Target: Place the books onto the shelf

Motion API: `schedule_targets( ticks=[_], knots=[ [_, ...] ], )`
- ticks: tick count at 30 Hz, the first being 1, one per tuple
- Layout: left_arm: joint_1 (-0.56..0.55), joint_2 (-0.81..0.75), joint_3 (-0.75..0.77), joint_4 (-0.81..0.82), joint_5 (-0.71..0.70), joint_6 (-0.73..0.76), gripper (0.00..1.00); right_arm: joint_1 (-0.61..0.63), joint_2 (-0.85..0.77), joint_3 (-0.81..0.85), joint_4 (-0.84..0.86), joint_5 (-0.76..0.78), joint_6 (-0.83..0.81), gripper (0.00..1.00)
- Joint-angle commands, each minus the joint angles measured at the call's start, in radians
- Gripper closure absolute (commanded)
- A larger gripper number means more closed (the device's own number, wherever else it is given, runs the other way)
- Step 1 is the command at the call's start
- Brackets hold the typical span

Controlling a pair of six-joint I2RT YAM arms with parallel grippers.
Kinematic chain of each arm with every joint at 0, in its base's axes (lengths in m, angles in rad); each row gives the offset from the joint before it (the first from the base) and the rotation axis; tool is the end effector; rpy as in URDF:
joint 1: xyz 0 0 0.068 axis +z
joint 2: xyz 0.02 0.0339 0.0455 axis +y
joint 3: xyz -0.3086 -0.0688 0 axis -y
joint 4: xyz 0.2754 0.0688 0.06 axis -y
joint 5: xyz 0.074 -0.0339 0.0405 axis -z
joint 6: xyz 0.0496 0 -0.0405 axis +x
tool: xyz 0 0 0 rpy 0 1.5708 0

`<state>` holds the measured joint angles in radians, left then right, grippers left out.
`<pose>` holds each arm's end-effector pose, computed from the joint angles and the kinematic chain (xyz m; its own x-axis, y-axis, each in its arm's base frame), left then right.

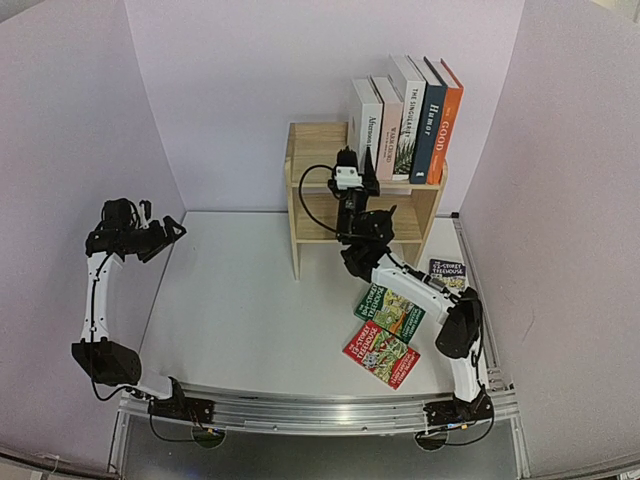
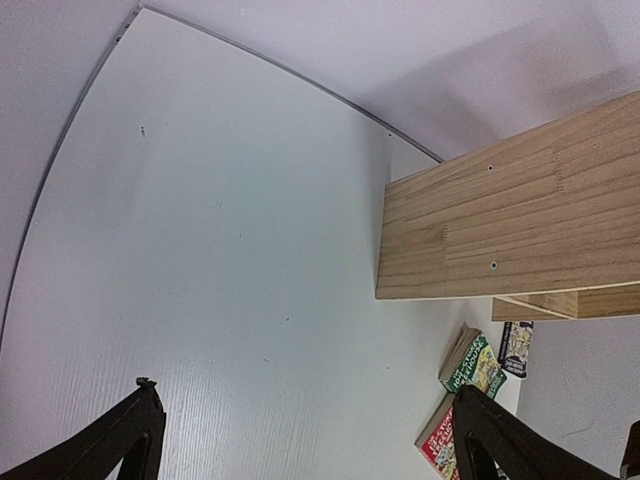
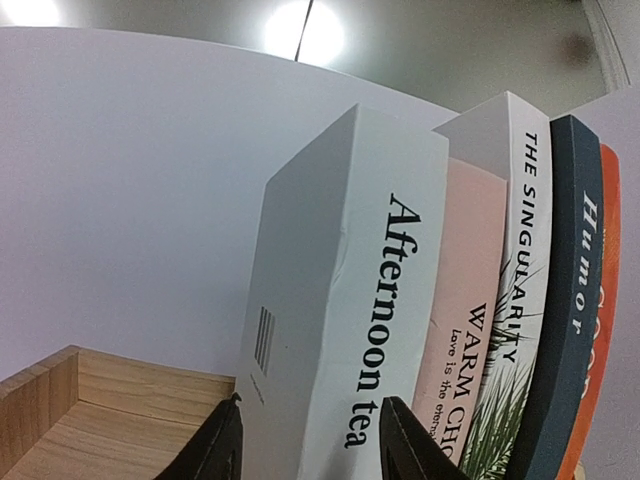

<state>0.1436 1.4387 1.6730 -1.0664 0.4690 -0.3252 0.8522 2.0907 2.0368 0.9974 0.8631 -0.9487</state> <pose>0.3129 0.0226 0.4543 -0.7488 -0.3962 -0.5313 -0.0693 0.8440 -0.5318 0.3667 0.3620 0.5124 0.4696 -0.2655 -0.8420 0.3191 0.9403 -0.1185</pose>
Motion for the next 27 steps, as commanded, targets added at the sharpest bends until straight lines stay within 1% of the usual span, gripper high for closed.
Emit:
schedule_targets(
  ticks=[1,11,27],
  knots=[
    [-0.004,-0.018,0.003,-0.008,0.004,0.001,0.00,-0.015,0.041,0.092,0.023,0.044,-0.027,0.56],
    [-0.004,-0.020,-0.003,-0.001,0.003,0.000,0.00,-0.036,0.123,0.207,0.023,0.071,-0.067,0.57],
    [-0.005,-0.020,-0.010,0.000,0.001,-0.002,0.00,-0.056,0.154,0.238,0.021,0.092,-0.067,0.60]
  ],
)
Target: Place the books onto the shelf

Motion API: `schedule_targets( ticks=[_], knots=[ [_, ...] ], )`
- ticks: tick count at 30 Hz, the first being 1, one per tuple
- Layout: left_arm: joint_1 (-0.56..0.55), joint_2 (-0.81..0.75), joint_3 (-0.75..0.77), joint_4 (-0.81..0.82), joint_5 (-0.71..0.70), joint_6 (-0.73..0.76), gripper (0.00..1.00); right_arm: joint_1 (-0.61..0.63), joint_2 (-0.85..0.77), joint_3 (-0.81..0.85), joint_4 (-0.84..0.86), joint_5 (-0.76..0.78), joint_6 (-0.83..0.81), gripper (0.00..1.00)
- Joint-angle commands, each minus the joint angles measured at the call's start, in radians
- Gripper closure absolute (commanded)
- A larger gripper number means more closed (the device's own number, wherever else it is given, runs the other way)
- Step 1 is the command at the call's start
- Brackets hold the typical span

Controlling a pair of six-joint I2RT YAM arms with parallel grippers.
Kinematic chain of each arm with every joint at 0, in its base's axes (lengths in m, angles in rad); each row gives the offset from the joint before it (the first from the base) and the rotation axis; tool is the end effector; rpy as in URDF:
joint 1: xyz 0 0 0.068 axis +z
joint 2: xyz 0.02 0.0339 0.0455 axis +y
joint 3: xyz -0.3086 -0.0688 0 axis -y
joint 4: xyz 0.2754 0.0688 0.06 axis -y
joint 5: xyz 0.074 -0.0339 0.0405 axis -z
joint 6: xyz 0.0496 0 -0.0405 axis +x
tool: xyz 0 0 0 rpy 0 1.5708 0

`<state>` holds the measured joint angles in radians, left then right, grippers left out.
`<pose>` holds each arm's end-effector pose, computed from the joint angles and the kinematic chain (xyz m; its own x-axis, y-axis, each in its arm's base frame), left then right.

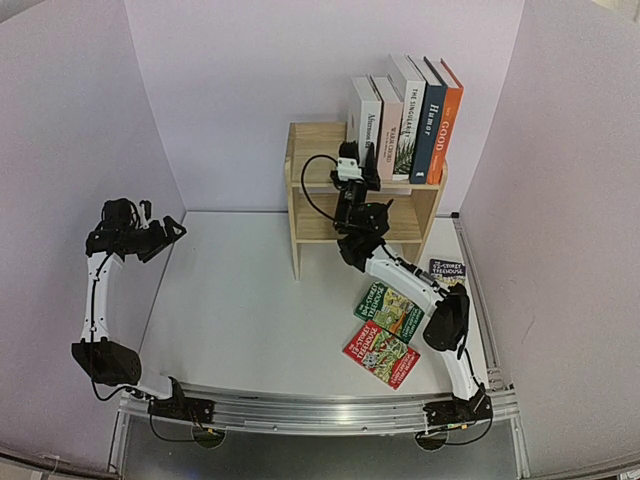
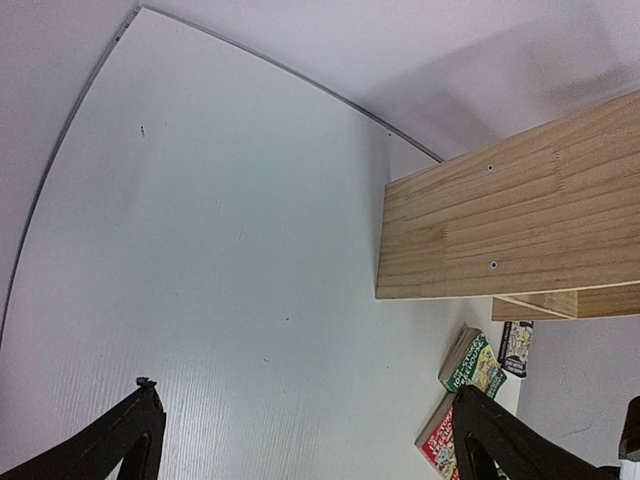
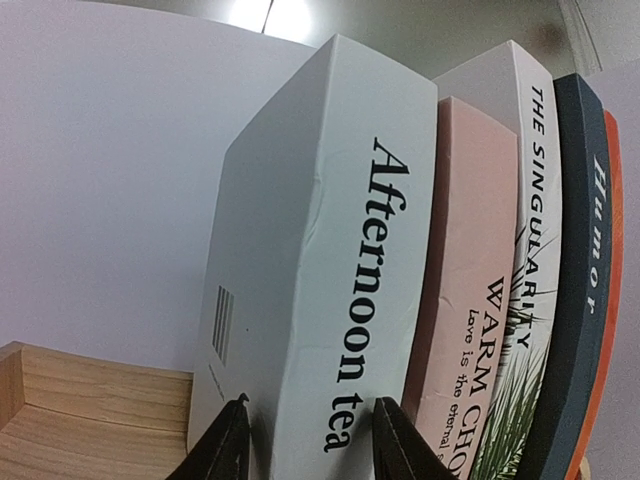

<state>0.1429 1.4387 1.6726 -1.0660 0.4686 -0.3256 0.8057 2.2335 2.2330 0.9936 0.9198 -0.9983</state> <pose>0.3130 0.0224 0.4542 -0.7490 -0.3961 -0.5311 -0.0693 0.8441 -0.5318 0.4039 0.3637 0.5038 0.4288 -0.2888 -0.8560 0.4139 0.9050 -0.0980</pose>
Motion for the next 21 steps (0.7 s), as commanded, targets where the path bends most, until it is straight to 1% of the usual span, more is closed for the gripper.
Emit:
schedule_targets(
  ticks=[1,7,15,21],
  knots=[
    [-0.004,-0.020,-0.010,0.000,0.002,-0.001,0.00,-0.010,0.011,0.043,0.025,0.036,-0.017,0.60],
    [-0.005,-0.023,-0.012,0.000,0.002,0.001,0.00,-0.009,-0.008,0.021,0.026,0.036,-0.022,0.59],
    [-0.004,-0.021,-0.013,-0.005,0.002,0.020,0.00,0.022,-0.136,-0.111,0.024,0.028,0.019,0.52],
    [-0.004,-0.018,-0.017,0.002,0.004,0.024,0.00,0.084,-0.236,-0.203,0.012,0.048,-0.017,0.45]
  ],
)
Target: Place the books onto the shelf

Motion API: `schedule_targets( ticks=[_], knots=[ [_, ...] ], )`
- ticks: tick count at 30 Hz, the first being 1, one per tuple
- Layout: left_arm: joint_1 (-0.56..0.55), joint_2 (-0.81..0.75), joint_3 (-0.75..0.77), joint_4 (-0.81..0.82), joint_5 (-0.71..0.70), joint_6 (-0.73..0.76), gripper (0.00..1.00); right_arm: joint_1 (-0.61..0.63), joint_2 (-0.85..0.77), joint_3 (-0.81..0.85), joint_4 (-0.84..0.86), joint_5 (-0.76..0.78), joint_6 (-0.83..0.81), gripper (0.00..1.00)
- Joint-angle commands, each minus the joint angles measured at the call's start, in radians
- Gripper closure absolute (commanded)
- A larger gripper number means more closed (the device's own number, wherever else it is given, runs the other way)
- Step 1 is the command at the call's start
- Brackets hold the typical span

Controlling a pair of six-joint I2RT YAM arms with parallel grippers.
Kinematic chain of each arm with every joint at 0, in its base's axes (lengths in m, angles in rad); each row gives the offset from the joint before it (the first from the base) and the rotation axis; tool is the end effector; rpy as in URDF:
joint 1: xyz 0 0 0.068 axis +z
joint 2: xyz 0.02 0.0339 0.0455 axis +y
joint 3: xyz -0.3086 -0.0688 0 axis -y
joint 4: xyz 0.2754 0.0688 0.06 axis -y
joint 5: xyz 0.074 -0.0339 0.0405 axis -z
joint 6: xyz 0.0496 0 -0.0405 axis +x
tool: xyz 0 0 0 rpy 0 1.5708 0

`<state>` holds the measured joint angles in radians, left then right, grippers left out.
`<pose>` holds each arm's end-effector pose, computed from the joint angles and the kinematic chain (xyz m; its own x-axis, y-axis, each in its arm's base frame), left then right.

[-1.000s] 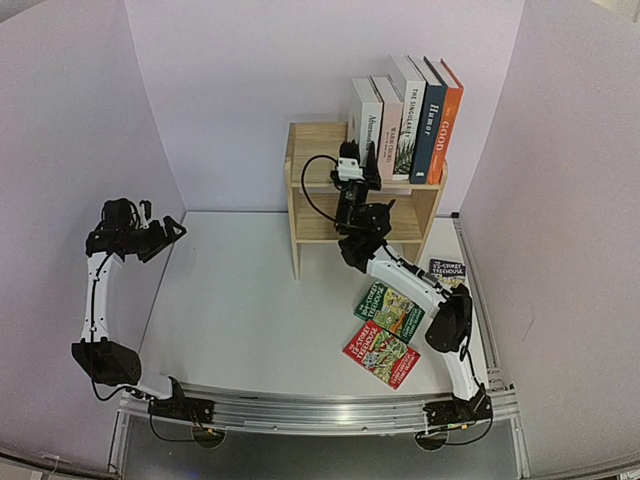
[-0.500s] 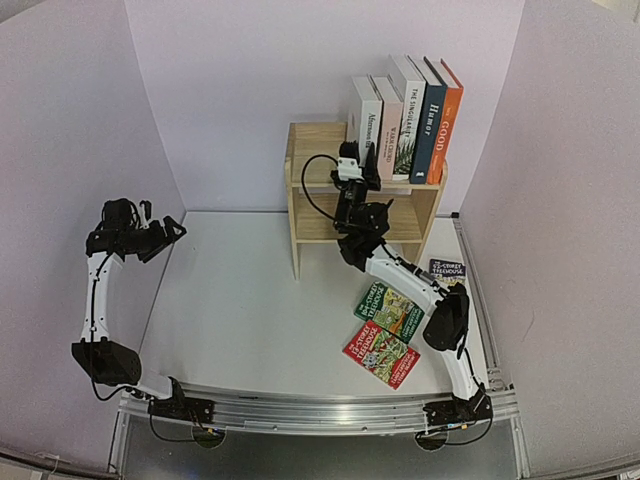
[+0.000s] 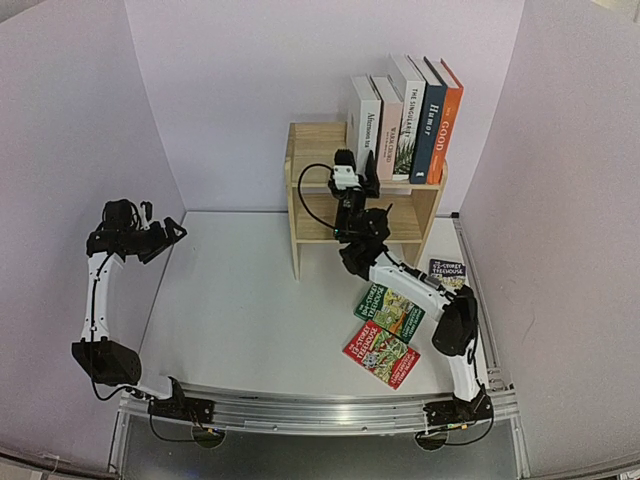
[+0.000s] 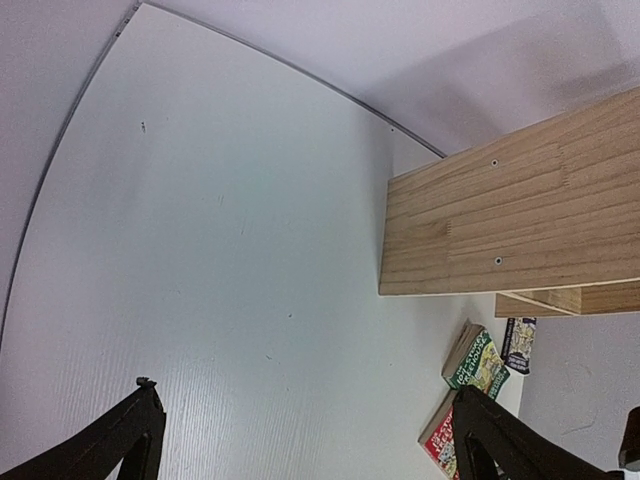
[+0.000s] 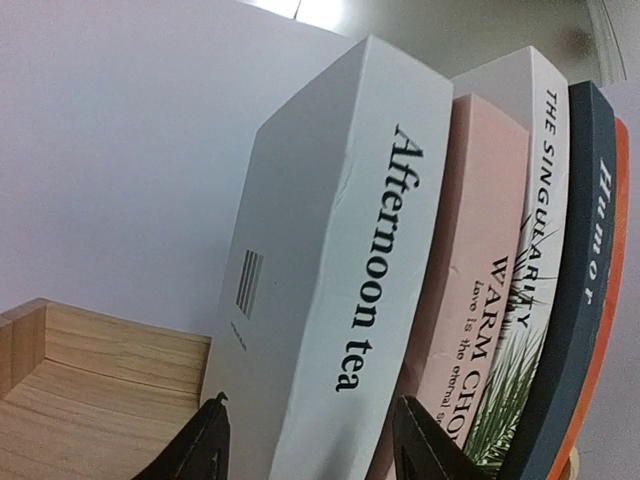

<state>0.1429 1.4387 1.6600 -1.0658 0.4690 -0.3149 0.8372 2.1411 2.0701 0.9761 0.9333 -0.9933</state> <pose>0.3134 0.0224 0.4500 -0.7563 -0.3879 -0.5268 -0.0675 0.8472 -0.5270 0.3841 0.3666 0.4950 0.3795 -0.3238 -0.8667 0.3813 0.9082 -0.1724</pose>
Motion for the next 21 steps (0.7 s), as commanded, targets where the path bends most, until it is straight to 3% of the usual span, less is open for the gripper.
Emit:
schedule_targets(
  ticks=[1,4,7,10,12,14,19,21],
  knots=[
    [-0.004,-0.019,-0.005,0.001,0.002,0.016,0.00,0.069,-0.164,-0.063,0.020,0.046,-0.028,0.44],
    [-0.004,-0.023,-0.013,0.005,-0.004,0.021,0.00,0.113,-0.248,-0.151,-0.095,0.095,0.000,0.42],
    [-0.003,-0.031,-0.029,0.021,0.001,0.022,0.00,0.126,-0.377,-0.338,-0.285,0.147,0.167,0.39],
    [-0.004,-0.040,-0.058,0.043,0.016,0.018,0.00,0.126,-0.526,-0.582,-0.502,0.184,0.511,0.38],
    [-0.005,-0.043,-0.083,0.051,0.020,0.017,0.00,0.126,-0.638,-0.670,-0.845,0.124,0.885,0.38],
    [-0.013,-0.040,-0.111,0.050,0.017,0.018,0.00,0.126,-0.708,-0.756,-1.048,0.046,1.199,0.38],
    [-0.107,-0.027,-0.200,0.071,-0.027,0.013,0.00,0.125,-0.780,-0.885,-1.540,-0.089,1.762,0.36],
    [-0.172,-0.019,-0.225,0.080,-0.067,0.017,0.00,0.125,-0.786,-0.942,-1.663,-0.156,1.943,0.36]
  ],
)
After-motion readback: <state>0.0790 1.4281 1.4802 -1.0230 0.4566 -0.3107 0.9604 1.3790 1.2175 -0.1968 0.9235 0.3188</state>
